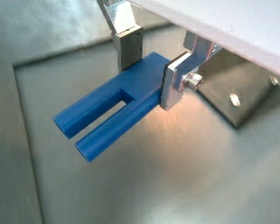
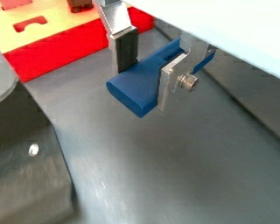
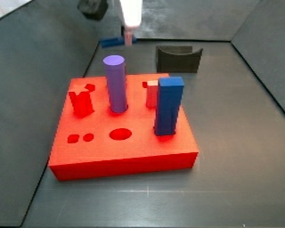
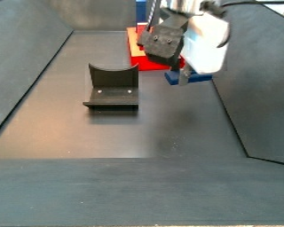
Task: Pick up the square-circle object. Move up. Rotate the square-circle object. Place the square-circle object on the fixture. Regrasp the square-circle object. Move to above the board. Insert the square-circle object.
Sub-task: Rotate the square-circle object.
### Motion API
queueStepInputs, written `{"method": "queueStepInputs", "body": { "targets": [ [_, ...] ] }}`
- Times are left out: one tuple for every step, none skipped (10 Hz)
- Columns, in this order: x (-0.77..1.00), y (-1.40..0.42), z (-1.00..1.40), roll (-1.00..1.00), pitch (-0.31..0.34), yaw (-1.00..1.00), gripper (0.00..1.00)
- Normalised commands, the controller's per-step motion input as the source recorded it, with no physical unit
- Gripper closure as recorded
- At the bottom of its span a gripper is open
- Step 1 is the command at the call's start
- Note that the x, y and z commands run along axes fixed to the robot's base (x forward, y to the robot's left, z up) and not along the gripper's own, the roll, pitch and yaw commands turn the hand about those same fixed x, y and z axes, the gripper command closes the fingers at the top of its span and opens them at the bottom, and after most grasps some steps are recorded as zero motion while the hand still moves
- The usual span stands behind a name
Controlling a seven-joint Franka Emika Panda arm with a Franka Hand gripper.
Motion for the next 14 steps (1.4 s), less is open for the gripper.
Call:
{"method": "queueStepInputs", "body": {
  "targets": [
    [-0.03, 0.53, 0.57, 0.00, 0.015, -0.02, 1.00],
    [-0.01, 0.24, 0.39, -0.01, 0.042, -0.02, 1.00],
    [0.00, 0.13, 0.24, 0.00, 0.057, -0.02, 1.00],
    [0.00, 0.00, 0.00, 0.00, 0.000, -1.00, 1.00],
    [0.01, -0.02, -0.03, 0.00, 0.000, -1.00, 1.00],
    [0.01, -0.01, -0.02, 0.00, -0.001, -1.00, 1.00],
    [0.01, 0.00, -0.02, 0.00, -0.001, -1.00, 1.00],
    [0.01, 0.00, -0.02, 0.00, -0.002, -1.00, 1.00],
    [0.01, 0.01, -0.02, 0.00, -0.002, -1.00, 1.00],
    [0.01, 0.01, -0.02, 0.00, -0.002, -1.00, 1.00],
    [0.01, 0.01, -0.02, 0.00, -0.002, -1.00, 1.00],
    [0.01, 0.01, -0.02, 0.00, -0.002, -1.00, 1.00],
    [0.01, 0.01, -0.02, 0.00, -0.002, -1.00, 1.00],
    [0.01, 0.01, -0.02, 0.00, -0.002, -1.00, 1.00]
  ]
}}
